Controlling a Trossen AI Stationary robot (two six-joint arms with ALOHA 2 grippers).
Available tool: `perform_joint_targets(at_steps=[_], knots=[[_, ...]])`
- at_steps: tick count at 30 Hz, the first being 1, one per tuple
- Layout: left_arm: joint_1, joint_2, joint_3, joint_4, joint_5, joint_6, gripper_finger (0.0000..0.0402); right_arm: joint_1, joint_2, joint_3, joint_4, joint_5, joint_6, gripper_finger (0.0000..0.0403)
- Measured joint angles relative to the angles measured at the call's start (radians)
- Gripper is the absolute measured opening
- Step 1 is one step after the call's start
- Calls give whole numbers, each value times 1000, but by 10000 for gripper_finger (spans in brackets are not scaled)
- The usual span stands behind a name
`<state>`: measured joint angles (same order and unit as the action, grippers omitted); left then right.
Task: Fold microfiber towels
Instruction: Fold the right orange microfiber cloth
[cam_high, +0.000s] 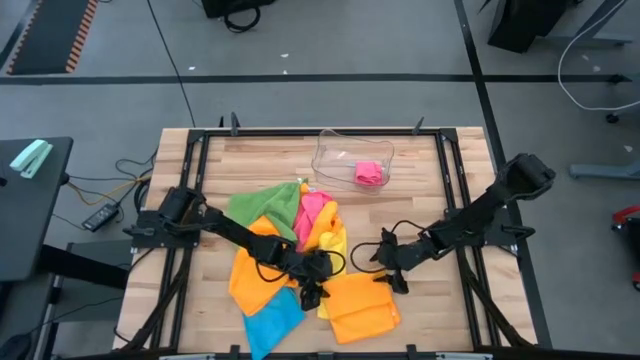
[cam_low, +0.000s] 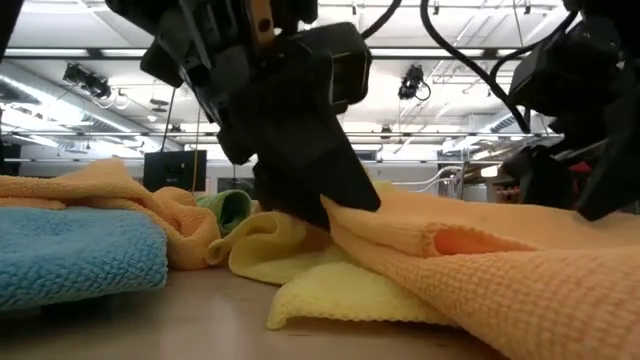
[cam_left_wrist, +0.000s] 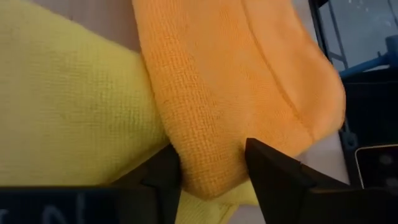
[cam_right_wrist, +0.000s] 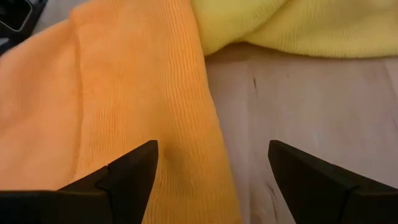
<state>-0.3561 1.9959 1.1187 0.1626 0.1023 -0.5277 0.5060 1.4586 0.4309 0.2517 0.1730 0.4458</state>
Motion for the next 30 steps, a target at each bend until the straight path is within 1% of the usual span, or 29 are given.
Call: perform_joint_targets(at_steps=[4,9,10,12,16,20,22,25,27,30], knots=[[-1,-3,1,3,-20,24,125,16,-28,0,-22,4,-5,314],[0,-7,1,5,-35,24,29,29,-94,0,-52,6,-10,314],[0,-11,1,3,-35,24,17,29,-111,0,-59,5,-10,314],[0,-23,0,2,-38,24,14,32,-140,0,-64,6,-10,314],[-7,-55,2,-11,-74,24,28,38,-175,0,-61,7,-29,314],[-24,-64,15,-51,-89,32,19,70,-183,0,-32,31,-42,314],[-37,-63,35,-102,-91,40,14,110,-175,0,27,77,-57,314],[-52,-61,57,-154,-110,37,15,182,-137,0,102,180,-84,314],[-60,-59,70,-170,-115,35,23,232,-93,0,165,251,-105,314],[-66,-59,84,-170,-117,27,33,294,-10,2,281,309,-128,314]])
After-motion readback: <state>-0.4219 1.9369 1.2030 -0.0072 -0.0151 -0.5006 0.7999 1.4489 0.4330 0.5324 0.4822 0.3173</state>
